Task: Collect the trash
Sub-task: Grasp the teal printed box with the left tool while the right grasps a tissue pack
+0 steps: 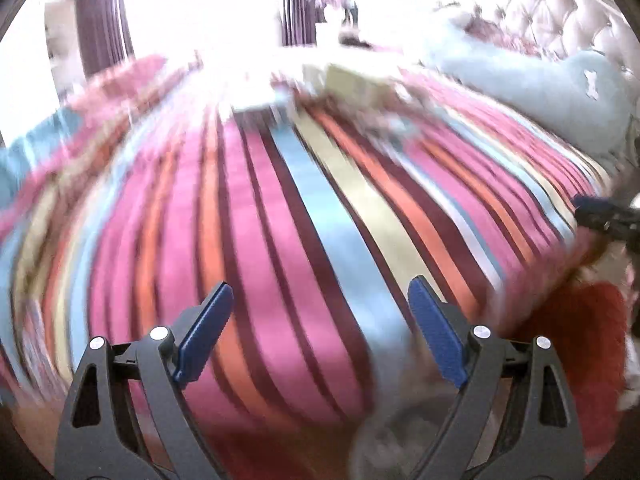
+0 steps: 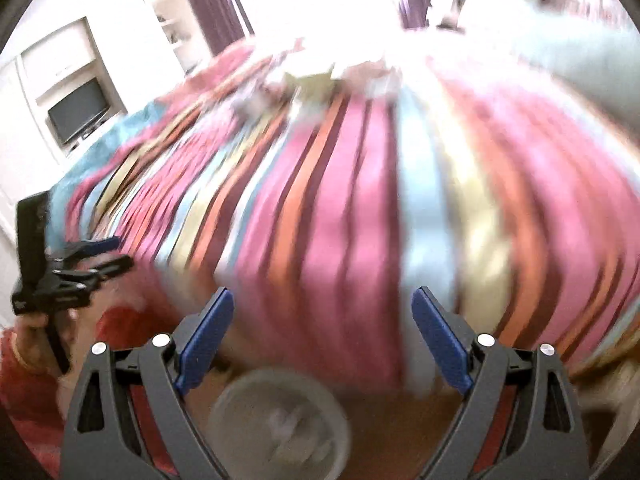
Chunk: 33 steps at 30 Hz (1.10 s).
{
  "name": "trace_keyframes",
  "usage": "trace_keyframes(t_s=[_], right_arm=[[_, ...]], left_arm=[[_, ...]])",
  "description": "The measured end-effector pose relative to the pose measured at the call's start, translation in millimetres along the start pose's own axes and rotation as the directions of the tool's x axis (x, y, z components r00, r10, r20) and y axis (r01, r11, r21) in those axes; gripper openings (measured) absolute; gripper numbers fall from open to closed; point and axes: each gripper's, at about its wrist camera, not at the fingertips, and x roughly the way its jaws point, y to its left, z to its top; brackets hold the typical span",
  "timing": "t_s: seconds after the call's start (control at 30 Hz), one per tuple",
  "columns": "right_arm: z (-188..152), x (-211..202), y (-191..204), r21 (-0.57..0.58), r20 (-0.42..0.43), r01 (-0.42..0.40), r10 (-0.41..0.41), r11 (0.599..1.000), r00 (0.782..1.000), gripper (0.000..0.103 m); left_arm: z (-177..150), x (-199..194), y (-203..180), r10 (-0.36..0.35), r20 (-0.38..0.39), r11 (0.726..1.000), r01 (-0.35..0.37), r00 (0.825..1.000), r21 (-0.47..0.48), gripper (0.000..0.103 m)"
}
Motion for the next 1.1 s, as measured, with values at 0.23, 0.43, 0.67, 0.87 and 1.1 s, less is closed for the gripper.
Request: trace_keyframes(t_s=[0.23, 0.43, 0.67, 0.87, 1.1], right_arm=[[97, 86, -27, -0.105, -0.026, 0.063, -0.066, 0.992, 0.997, 0.086], [142, 150, -34, -0.179, -0.116, 0.029, -0.05, 0.983, 0.992, 0.086], [147, 187, -30, -0.211, -0.163, -0.012, -0.023, 0.977, 0.986, 0.086], [151, 204, -26, -0.22, -0.197, -0.04, -0.004, 0.975, 0.98, 0.086], [152, 213, -20, -0.236, -0.231, -0.035, -0.021, 0.971, 0.973, 0.086]], left_arm=[[98, 83, 51, -0.036, 0.05, 0.997, 0.039, 0.998, -0.065, 0.087], [146, 144, 74, -0.063, 0.04, 0.997, 0.065, 0.997, -0.035, 0.087], [177, 190, 91, -0.175, 0.018, 0.984, 0.175, 0.984, -0.042, 0.087], [190, 215, 91, -0.175, 0.011, 0.985, 0.175, 0.985, -0.002, 0.087], [196, 241, 96, -0.129, -0.024, 0.99, 0.13, 0.991, 0.057, 0.087]])
